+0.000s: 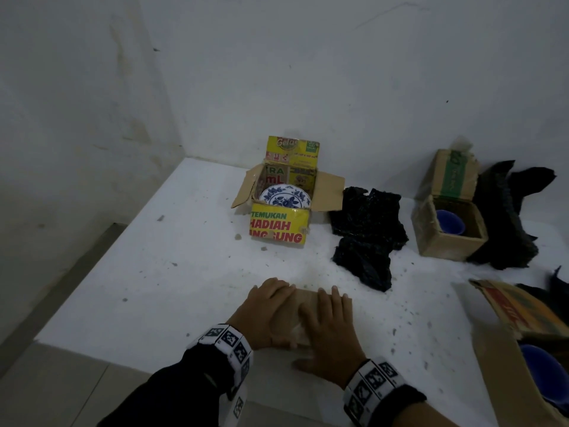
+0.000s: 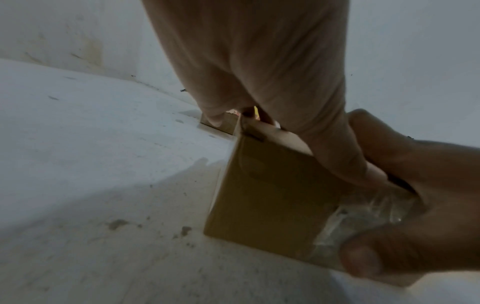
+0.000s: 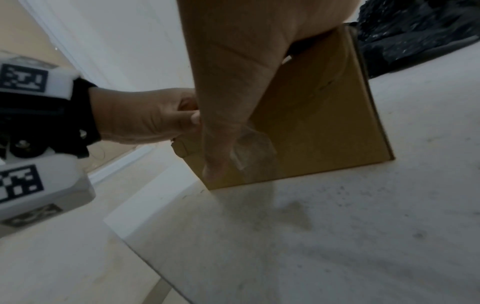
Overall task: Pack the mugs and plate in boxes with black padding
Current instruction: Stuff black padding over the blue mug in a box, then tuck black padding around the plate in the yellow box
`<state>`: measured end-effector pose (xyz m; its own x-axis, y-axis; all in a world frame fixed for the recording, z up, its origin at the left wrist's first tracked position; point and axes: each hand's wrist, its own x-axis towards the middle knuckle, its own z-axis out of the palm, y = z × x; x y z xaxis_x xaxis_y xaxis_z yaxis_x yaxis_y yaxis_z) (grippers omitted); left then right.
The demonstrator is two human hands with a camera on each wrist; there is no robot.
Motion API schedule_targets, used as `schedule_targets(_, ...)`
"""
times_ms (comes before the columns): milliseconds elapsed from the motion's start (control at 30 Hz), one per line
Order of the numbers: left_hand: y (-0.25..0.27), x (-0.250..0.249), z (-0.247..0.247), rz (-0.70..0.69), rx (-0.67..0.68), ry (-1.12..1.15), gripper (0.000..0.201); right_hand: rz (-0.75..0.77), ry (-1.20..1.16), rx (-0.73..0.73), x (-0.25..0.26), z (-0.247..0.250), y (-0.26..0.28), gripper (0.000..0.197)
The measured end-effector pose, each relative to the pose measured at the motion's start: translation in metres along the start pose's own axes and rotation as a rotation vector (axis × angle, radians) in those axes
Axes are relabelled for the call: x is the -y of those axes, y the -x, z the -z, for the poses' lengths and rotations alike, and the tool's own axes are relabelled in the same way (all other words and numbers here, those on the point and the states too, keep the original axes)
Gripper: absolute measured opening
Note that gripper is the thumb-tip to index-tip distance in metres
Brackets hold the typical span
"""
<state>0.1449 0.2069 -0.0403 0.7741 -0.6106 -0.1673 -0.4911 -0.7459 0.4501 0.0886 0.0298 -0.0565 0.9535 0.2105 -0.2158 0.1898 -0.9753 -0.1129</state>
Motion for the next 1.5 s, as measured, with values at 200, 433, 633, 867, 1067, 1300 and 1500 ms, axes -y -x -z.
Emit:
schedule_targets(200,-0.001,0.001,0.001,0.048,0.013,0.099,0.114,-0.099,-0.050,-0.064,0.014,0.005,-0.003,0.081)
schedule_targets(433,0.003,-0.006,0.005,0.065,0.043,0.089,0.100,-0.123,0.014,-0.040,0.020,0.005,-0.005,0.091)
schedule_targets(633,0.007,-0.004,0.002,0.019,0.071,0.077,0.110,-0.153,0.025,-0.013,0.024,0.010,0.000,0.092)
schedule_targets(867,0.003,0.001,-0.003,0.014,0.081,0.072,0.121,-0.104,0.007,-0.013,0.006,0.005,0.006,0.098)
schedule_targets(1067,0.003,0.000,-0.003,0.055,0.078,0.069,0.119,-0.120,0.052,-0.022,0.012,0.006,0.006,0.079)
schedule_targets(1300,-0.005,-0.027,0.025,0.139,0.118,-0.229,0.094,-0.060,0.033,0.020,0.002,0.009,0.006,0.096)
schedule_targets(1500,-0.055,-0.047,0.051,0.158,0.323,-0.417,0.076,0.138,-0.233,-0.050,-0.030,0.040,0.000,0.072)
